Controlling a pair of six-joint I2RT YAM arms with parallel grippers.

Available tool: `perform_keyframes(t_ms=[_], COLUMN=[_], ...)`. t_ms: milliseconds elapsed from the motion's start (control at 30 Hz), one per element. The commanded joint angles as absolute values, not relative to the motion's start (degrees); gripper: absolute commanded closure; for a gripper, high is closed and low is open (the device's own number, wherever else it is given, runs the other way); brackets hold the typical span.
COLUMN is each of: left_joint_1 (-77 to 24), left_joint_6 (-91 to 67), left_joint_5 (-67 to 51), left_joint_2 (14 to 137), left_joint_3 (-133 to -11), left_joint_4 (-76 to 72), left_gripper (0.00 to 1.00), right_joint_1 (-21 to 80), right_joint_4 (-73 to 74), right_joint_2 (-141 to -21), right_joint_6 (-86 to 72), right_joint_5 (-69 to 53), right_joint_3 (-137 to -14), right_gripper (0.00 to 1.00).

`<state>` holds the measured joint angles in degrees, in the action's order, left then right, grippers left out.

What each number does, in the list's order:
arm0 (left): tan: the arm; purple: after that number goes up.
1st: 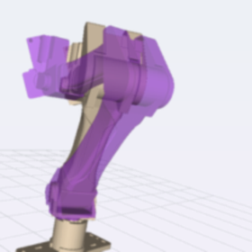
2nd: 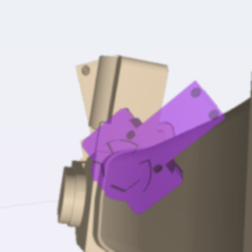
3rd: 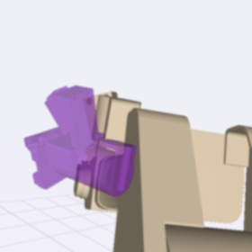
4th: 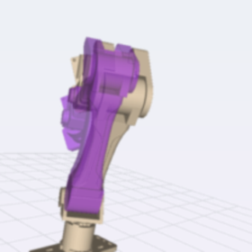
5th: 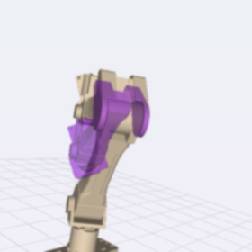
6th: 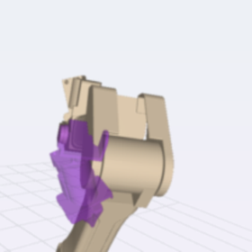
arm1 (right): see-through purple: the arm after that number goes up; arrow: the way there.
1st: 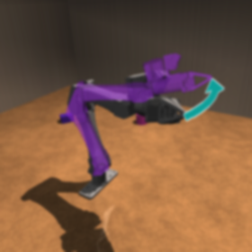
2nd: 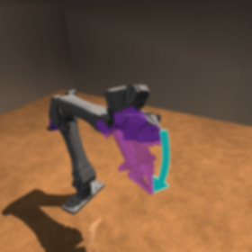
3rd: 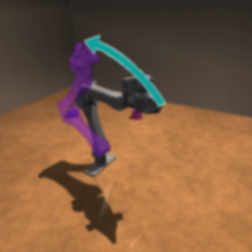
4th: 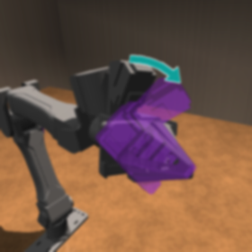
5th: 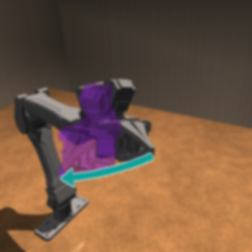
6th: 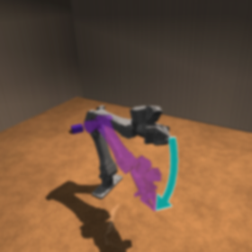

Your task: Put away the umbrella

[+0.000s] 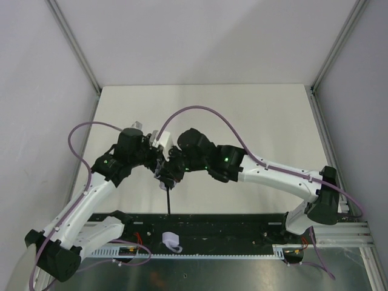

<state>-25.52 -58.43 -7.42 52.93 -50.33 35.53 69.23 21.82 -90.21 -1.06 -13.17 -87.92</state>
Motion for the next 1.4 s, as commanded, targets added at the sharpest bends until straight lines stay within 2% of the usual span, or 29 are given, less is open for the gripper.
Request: perform_keyframes(t_ms=[0,100,300,600,1167,1367], left_joint_1=[-26.45,-28.51,-32.41,-34.64,-34.63,-34.45], left_joint_6=[-58.50,-57.53,-62.23,-69.19,-67.81,-65.35], left_joint_5=[-2.70,0.31,8.65,17.49,15.76,14.93], left_joint_2=[53.19,51.54,48.18,56.95,72.82,77.32], left_joint_3=[-52.17,-51.49,-45.94,-39.36,-29.15,-26.44], left_joint_4=[32.38,31.45,30.80,28.11,1.79,-6.48], left_gripper=[1.00,1.00,1.00,1.00,1.00,1.00], right_joint_1=[66.82,62.08,52.70,43.18,38.80,37.37], right_joint_4=[8.00,-1.89,-6.75,-16.66,-12.33,-7.89], right_joint_2=[-85.35,-82.93,-82.92,-82.83,-99.81,-101.18], right_joint_6=[-6.18,-16.34,-28.32,-37.89,-25.62,-24.78], right_joint_5=[-16.66,-18.29,-20.37,-26.90,-22.43,-13.96], right_joint_3=[-80.83,-74.65,-69.42,-60.85,-58.79,-58.79], right_gripper=[1.00,1.00,1.00,1.00,1.00,1.00])
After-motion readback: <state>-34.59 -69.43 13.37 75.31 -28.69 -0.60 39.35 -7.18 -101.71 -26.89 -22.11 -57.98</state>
